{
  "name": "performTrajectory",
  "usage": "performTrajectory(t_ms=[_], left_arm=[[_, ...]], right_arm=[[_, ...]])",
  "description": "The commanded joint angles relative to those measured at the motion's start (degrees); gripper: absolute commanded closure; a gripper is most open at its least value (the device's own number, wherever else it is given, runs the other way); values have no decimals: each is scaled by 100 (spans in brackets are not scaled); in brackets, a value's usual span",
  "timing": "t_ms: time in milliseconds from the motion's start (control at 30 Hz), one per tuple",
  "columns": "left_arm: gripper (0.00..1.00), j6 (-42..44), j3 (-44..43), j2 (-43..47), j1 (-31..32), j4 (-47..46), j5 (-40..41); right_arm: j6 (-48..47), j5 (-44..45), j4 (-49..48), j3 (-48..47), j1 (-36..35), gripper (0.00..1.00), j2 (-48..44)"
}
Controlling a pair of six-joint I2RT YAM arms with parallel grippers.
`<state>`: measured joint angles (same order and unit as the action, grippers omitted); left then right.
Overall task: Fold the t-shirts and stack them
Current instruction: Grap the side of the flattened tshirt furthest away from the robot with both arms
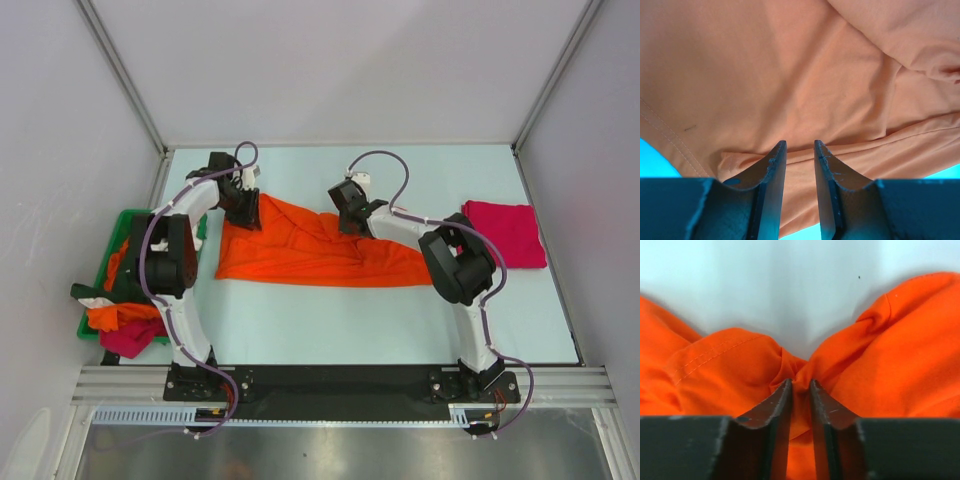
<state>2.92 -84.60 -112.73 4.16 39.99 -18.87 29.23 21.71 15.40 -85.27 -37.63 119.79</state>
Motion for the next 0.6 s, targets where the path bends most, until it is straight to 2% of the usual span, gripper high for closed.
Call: performTrajectory(t_ms=[0,67,367,567], left_arm=[[66,-2,-13,365,23,-44,-196],[65,7,-39,365,32,-17,-196],[66,-2,-74,295,32,-8,-310],[66,-19,-118,181,23,-8,-371]], right_arm=[[162,70,-19,-60,1,92,19],[170,157,-37,37,-69,100,-69],[416,597,-37,810,-596,100,-825],[767,545,86,1057,-895,100,-800]])
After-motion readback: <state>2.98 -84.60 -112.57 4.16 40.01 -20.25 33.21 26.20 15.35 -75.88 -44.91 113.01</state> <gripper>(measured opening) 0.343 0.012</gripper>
